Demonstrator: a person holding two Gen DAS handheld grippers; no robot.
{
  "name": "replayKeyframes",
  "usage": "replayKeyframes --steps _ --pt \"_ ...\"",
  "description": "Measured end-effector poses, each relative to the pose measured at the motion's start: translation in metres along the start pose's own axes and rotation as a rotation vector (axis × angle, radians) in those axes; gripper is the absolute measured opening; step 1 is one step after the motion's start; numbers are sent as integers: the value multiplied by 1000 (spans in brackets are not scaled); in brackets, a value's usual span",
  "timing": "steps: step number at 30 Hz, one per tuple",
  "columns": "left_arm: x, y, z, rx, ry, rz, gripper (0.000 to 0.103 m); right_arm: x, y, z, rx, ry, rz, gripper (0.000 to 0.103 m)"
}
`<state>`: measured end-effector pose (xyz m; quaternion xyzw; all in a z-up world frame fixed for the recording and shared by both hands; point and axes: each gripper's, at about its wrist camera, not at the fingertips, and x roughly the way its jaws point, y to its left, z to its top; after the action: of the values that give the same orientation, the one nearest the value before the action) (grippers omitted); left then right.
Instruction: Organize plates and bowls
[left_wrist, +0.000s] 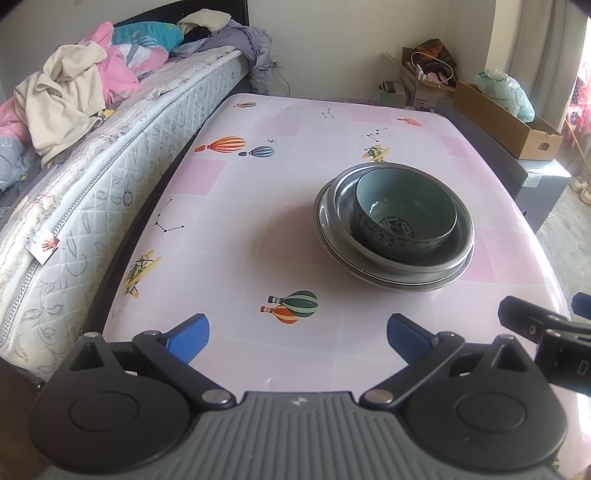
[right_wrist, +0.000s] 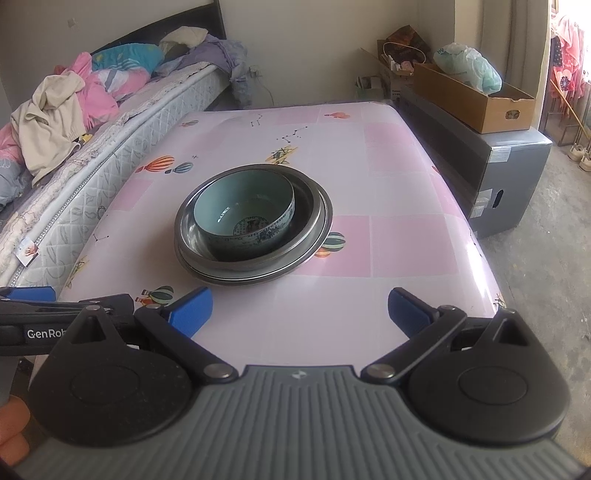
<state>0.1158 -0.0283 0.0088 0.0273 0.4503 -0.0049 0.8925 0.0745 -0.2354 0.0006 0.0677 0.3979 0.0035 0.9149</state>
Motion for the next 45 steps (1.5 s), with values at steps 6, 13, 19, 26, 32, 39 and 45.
replayKeyframes --steps 6,13,19,26,32,39,45 --pt "0 0 0 -2 1 -2 103 1 0 1 -1 4 -1 102" --pt "2 0 0 -2 17 -13 103 1 0 1 -4 13 -5 102" --pt "2 -5 -1 8 26 -27 103 0 0 1 -6 9 -14 102" --pt "2 -8 -2 14 34 -32 103 2 -4 -1 2 23 -16 102" --pt "3 -7 -2 9 42 -33 103 4 -3 -1 -2 31 -14 102" --pt "4 -7 -1 7 45 -33 103 4 -3 -1 -2 36 -13 102" --pt "4 -6 -2 6 47 -34 103 5 -2 -1 -4 38 -12 102"
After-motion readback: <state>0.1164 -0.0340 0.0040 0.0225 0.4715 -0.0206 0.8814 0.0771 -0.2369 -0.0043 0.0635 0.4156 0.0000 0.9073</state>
